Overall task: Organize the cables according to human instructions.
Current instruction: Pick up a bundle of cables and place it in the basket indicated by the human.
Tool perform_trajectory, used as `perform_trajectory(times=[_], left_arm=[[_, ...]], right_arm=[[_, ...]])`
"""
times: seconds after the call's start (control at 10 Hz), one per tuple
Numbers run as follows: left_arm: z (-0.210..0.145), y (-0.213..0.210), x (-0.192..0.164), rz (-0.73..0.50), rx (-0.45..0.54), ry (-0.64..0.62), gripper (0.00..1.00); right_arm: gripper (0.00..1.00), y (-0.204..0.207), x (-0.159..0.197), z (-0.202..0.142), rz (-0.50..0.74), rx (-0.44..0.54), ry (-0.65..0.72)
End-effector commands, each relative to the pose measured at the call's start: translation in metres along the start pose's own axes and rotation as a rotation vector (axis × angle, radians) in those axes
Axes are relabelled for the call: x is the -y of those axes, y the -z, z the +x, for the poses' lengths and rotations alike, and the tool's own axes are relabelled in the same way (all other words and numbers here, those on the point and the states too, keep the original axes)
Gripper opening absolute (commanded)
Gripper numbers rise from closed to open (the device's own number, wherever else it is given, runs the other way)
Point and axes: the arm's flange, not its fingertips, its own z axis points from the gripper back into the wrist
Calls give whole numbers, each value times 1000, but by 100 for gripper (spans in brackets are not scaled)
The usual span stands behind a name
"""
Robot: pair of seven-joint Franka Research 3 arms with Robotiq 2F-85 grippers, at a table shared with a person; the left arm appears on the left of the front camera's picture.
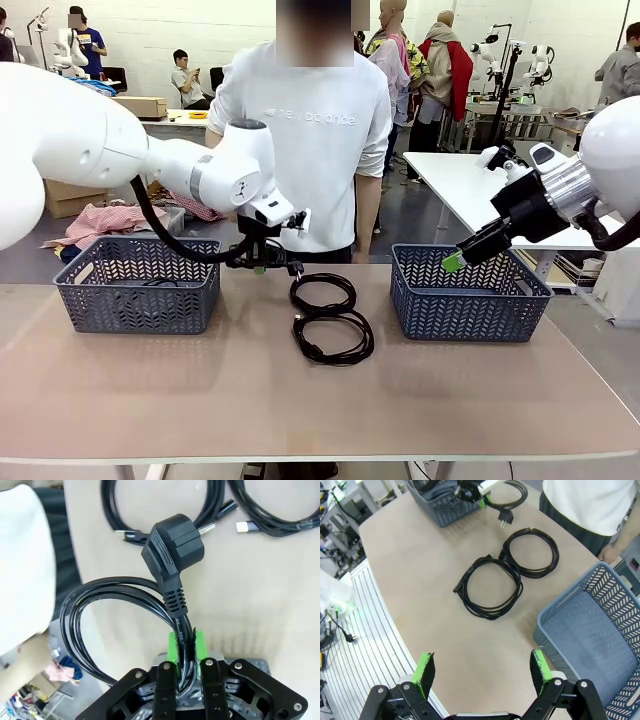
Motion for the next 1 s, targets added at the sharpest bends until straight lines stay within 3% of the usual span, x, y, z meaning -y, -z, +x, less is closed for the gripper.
perform_trajectory(times=[0.0, 0.2, 0.5, 0.9], left_arm=[[-5, -33, 1, 47, 9, 18, 0], [-15, -78, 3, 92, 60, 8, 0], [-54, -130, 20, 122, 20, -74, 0], [-128, -145, 45, 111, -48, -233, 0]], right_arm=[[100, 2, 3, -1, 21, 26, -15], [100, 2, 3, -1, 21, 26, -15], [100, 2, 3, -1, 21, 26, -15], [100, 2, 3, -1, 21, 26, -15]])
